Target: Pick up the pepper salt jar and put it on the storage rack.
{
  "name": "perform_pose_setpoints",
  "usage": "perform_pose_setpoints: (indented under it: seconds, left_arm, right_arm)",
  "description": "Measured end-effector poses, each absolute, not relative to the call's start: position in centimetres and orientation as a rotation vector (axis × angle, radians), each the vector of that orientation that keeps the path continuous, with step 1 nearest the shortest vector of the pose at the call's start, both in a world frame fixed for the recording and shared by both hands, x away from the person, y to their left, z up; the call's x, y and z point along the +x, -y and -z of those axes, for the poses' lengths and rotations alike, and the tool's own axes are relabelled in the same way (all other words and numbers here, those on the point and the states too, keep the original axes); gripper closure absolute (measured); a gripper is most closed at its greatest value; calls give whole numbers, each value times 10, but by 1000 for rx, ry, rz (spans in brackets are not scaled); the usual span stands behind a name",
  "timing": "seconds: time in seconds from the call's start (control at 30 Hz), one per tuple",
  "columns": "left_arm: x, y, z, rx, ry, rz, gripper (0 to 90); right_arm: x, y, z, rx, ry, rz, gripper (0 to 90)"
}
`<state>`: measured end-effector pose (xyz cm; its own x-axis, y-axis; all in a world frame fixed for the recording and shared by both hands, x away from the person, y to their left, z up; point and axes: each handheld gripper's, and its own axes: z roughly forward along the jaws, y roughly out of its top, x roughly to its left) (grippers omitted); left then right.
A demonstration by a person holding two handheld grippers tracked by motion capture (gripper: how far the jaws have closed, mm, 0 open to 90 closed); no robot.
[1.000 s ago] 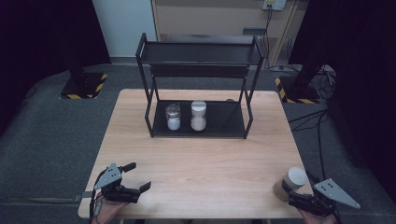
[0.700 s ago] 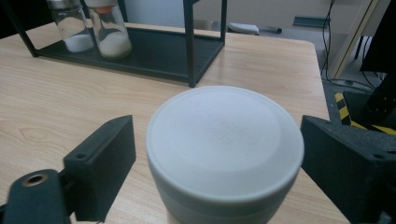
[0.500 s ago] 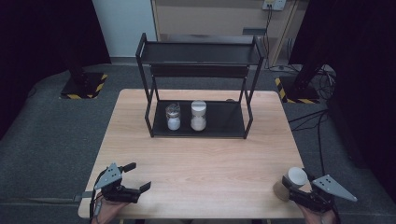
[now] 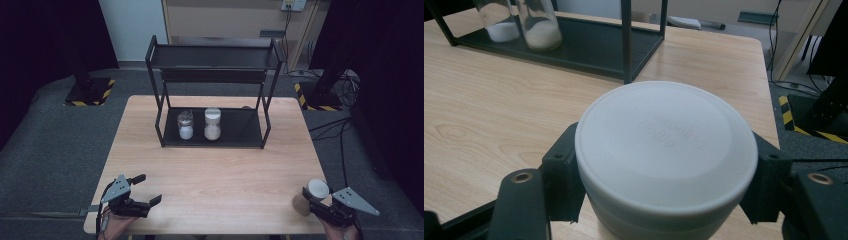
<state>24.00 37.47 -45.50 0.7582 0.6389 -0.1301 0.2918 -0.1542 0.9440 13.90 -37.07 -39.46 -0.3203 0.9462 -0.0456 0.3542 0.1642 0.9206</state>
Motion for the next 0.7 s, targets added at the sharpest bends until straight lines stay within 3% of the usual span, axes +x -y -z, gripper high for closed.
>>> perform_pose_setpoints:
  seconds: [0.7]
  left_arm:
    - [240, -375, 455, 1746, -735, -356, 16]
  right_arm:
    - [156, 359, 384, 1209, -1843, -1145, 336]
